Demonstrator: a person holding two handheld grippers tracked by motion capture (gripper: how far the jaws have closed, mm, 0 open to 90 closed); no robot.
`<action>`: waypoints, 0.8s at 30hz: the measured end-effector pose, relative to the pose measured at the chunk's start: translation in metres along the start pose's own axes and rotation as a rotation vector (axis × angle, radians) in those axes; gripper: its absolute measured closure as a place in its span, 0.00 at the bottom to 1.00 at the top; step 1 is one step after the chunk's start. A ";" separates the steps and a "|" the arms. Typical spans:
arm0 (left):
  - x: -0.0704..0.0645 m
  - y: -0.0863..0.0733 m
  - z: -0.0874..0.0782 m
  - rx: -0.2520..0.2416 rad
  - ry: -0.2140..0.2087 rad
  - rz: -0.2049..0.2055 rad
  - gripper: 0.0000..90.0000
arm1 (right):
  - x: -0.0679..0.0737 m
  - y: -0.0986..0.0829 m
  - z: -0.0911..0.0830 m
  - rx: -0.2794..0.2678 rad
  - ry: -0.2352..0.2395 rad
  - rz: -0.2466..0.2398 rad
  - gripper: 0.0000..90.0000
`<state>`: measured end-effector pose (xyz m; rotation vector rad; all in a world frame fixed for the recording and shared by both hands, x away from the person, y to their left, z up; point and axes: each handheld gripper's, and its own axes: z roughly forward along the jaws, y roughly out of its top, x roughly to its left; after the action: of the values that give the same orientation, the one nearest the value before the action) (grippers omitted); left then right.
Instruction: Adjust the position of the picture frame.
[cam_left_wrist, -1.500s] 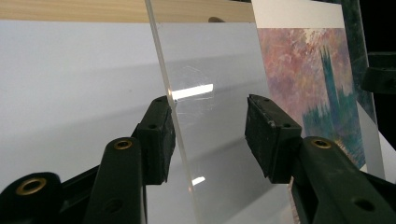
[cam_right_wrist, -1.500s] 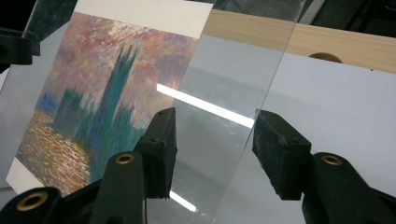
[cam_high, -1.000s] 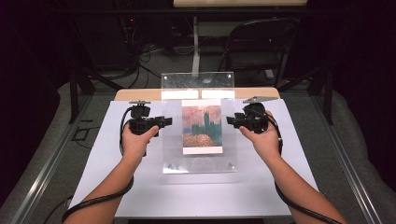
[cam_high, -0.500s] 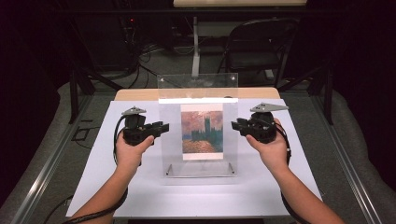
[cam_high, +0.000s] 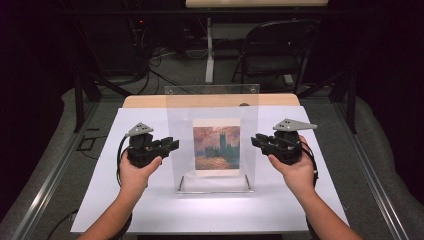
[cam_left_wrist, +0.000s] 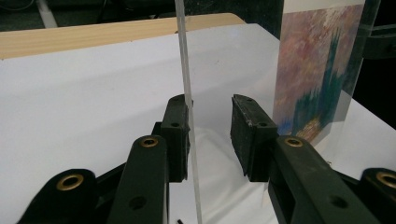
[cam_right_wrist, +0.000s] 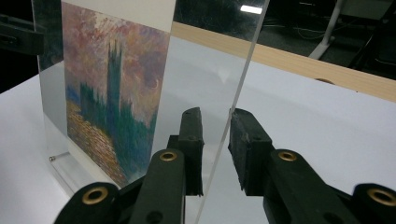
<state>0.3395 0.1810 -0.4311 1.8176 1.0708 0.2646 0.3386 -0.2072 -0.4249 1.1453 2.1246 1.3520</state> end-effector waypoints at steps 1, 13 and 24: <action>0.000 -0.001 -0.001 -0.003 -0.004 0.003 0.76 | 0.001 -0.001 -0.001 0.002 -0.001 -0.003 0.83; -0.008 -0.012 -0.011 -0.027 -0.016 0.027 0.77 | 0.007 -0.008 -0.013 -0.016 0.025 -0.008 0.85; -0.012 -0.019 -0.017 -0.037 -0.025 0.039 0.77 | 0.010 -0.014 -0.020 -0.029 0.045 0.007 0.85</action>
<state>0.3122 0.1847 -0.4350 1.8058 1.0078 0.2829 0.3132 -0.2132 -0.4268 1.1221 2.1268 1.4194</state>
